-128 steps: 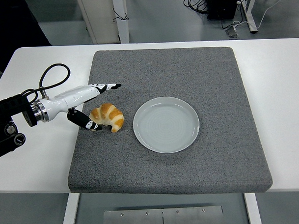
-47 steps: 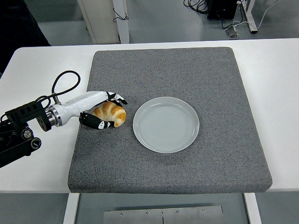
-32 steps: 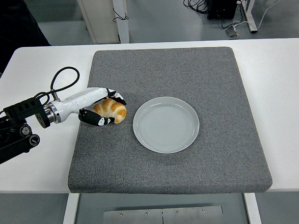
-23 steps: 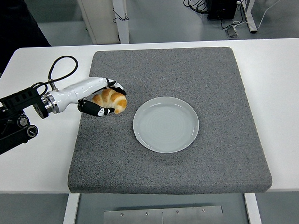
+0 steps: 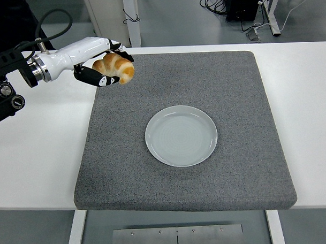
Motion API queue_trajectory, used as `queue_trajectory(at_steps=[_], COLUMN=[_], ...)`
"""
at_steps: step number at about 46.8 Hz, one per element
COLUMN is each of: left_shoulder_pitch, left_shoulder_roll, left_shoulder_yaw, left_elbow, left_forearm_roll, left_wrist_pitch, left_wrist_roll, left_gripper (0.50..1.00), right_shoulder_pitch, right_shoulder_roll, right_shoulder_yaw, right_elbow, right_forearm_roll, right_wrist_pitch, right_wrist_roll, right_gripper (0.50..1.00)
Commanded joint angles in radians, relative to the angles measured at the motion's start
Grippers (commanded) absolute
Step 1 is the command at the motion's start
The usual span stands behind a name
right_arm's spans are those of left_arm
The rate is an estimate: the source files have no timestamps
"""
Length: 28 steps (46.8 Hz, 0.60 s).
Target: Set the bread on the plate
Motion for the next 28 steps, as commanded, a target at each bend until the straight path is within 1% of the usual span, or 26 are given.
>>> queue_trajectory(at_steps=[1, 12, 28], left_shoulder_pitch=[-0.03, -0.071, -0.082], left_shoulder_roll=[0.0, -0.018, -0.167], left_shoulder_yaw=[0.0, -0.002, -0.002], left_elbow=[0.0, 0.003, 0.0], left_forearm_roll=[-0.001, 0.001, 0.013], left_wrist_pitch=[-0.002, -0.006, -0.003], left_wrist_roll=[-0.008, -0.007, 0.001], left_gripper=[0.525, 0.527, 0.528], right_shoulder_pitch=[0.0, 0.0, 0.0], right_shoulder_roll=[0.0, 0.0, 0.0], right_shoulder_yaw=[0.0, 0.0, 0.0], right_elbow=[0.0, 0.0, 0.0], right_forearm_roll=[0.0, 0.0, 0.0], right_wrist_pitch=[0.0, -0.001, 0.0], right_wrist_roll=[0.0, 0.0, 0.0], right_gripper=[1.0, 1.0, 1.0])
